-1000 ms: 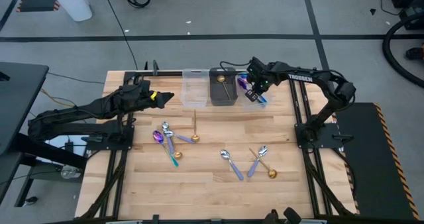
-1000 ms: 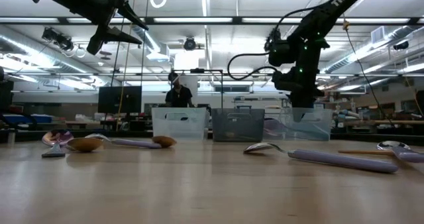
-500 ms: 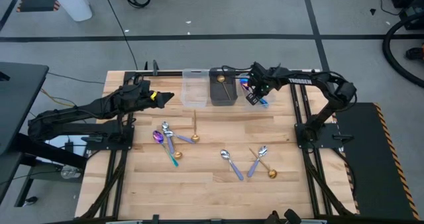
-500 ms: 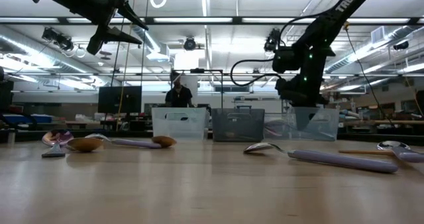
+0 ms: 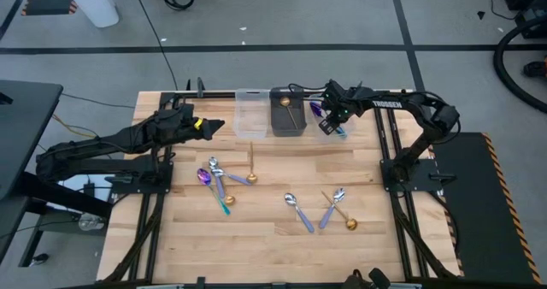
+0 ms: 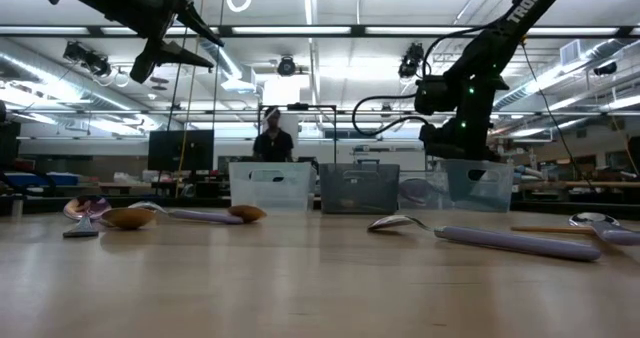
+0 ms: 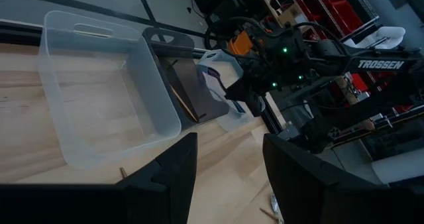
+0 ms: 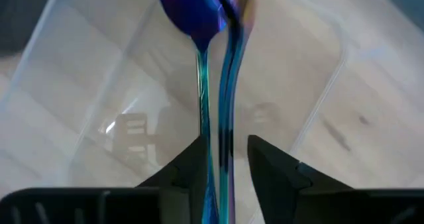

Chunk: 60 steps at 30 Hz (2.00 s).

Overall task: Sort silverware by color (type)
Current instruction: Put the gold spoon into the black bin

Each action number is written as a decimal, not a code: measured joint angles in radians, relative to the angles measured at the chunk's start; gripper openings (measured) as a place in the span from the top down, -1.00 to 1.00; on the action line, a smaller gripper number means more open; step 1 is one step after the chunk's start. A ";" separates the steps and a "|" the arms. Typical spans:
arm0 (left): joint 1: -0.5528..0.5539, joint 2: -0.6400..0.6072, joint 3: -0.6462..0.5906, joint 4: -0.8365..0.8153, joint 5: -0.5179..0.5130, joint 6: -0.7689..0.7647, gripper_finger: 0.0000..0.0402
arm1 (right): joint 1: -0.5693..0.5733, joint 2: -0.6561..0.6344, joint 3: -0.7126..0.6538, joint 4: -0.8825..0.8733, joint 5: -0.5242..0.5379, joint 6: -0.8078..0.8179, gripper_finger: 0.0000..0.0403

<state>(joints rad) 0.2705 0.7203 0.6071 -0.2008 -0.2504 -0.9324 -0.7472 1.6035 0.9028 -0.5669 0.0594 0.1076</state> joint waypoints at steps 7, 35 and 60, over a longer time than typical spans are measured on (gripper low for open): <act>0.000 0.000 0.000 0.000 0.000 0.000 0.10 | -0.001 0.000 0.001 0.001 -0.008 0.038 0.23; 0.001 0.000 0.000 -0.046 0.001 0.001 0.10 | 0.059 -0.002 0.340 -0.360 -0.009 0.156 0.23; -0.212 0.369 0.092 -0.046 0.071 -0.156 0.10 | 0.370 -0.166 0.372 -0.594 0.022 0.472 0.23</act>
<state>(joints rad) 0.0587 1.0896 0.6992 -0.2468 -0.1793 -1.0887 -0.3777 1.4371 1.2747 -1.1613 0.0813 0.5794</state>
